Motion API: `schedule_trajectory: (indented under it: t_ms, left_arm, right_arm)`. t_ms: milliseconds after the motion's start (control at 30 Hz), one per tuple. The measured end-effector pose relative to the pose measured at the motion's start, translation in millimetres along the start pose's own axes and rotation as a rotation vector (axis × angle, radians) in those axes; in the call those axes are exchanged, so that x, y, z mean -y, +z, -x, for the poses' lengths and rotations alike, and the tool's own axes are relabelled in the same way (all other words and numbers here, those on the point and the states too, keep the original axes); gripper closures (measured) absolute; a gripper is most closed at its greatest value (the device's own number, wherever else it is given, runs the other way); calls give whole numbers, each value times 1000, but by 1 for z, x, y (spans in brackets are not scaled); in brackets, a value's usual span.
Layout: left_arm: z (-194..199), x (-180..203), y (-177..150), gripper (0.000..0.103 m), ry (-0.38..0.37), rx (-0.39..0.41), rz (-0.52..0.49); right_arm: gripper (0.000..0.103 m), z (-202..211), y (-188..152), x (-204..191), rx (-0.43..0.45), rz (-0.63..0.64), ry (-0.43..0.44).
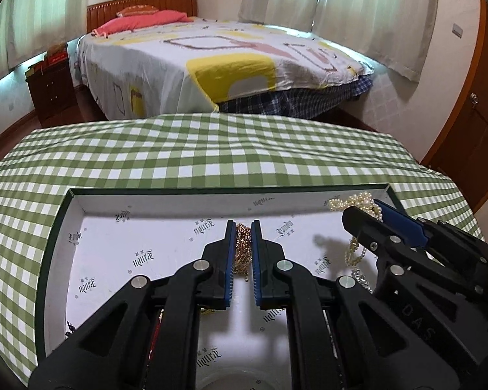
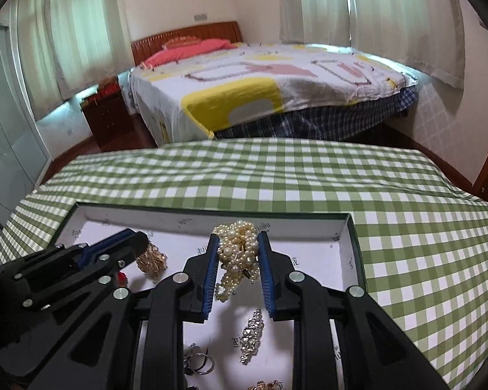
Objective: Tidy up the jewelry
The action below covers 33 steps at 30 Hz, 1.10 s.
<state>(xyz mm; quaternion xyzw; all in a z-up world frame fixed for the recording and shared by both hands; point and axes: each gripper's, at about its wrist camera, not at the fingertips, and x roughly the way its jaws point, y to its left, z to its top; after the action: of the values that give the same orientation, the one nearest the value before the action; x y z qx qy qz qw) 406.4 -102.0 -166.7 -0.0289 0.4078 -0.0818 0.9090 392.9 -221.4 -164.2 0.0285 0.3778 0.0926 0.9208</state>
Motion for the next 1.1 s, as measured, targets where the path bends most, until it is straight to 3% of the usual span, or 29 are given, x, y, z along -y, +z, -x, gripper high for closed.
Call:
schedule_trajectory:
  t_ms: [367, 600, 733, 833, 967, 1100]
  left_arm:
    - [-17, 0, 2, 93, 8, -98, 5]
    - [-23, 1, 1, 93, -5, -130, 11]
    - [-25, 1, 1, 88, -12, -142, 22]
    - [-27, -3, 1, 83, -16, -153, 43]
    - [-30, -14, 0, 71, -30, -170, 102]
    - [-28, -15, -1, 63, -10, -172, 95]
  right_arm:
    - [79, -30, 3, 8, -162, -30, 13]
    - [78, -34, 3, 9, -184, -40, 7]
    - [61, -34, 5, 10, -182, -50, -4]
    - [59, -34, 5, 13, -182, -61, -10]
    - [46, -32, 4, 20, -171, -96, -16]
    - [44, -30, 4, 22, -165, -93, -25]
